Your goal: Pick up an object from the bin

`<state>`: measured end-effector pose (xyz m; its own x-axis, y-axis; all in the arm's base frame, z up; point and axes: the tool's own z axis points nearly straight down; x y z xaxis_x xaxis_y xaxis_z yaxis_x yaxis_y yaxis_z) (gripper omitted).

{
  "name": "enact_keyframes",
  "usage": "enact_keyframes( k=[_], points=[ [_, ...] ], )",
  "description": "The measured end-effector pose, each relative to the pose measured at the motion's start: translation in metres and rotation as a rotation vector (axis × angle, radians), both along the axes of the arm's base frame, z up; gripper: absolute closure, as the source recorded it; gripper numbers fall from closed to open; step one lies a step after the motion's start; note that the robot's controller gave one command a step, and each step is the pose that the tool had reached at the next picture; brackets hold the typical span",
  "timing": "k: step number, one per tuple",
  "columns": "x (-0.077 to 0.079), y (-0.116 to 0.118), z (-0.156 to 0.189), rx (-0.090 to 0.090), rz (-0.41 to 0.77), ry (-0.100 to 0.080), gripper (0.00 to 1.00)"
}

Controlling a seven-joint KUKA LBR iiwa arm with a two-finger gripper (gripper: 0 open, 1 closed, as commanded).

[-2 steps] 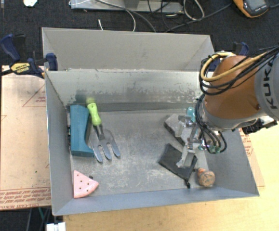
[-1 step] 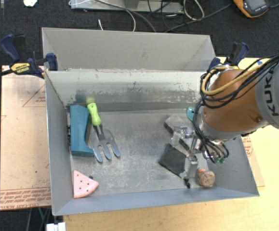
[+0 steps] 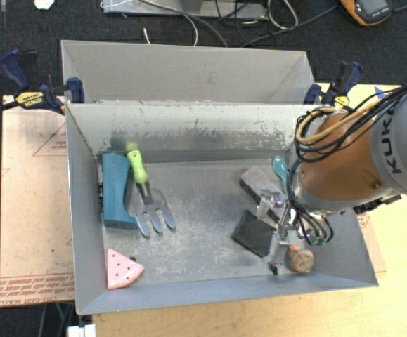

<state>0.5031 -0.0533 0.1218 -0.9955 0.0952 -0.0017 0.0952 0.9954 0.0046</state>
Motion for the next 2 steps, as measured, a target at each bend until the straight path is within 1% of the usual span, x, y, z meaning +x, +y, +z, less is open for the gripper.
enact_keyframes(
  k=[1, 2],
  points=[
    [-0.003, -0.008, -0.025, 0.001, -0.022, -0.001, 0.0],
    [-0.001, -0.009, -0.042, 0.002, -0.244, 0.001, 0.0]
  ],
)
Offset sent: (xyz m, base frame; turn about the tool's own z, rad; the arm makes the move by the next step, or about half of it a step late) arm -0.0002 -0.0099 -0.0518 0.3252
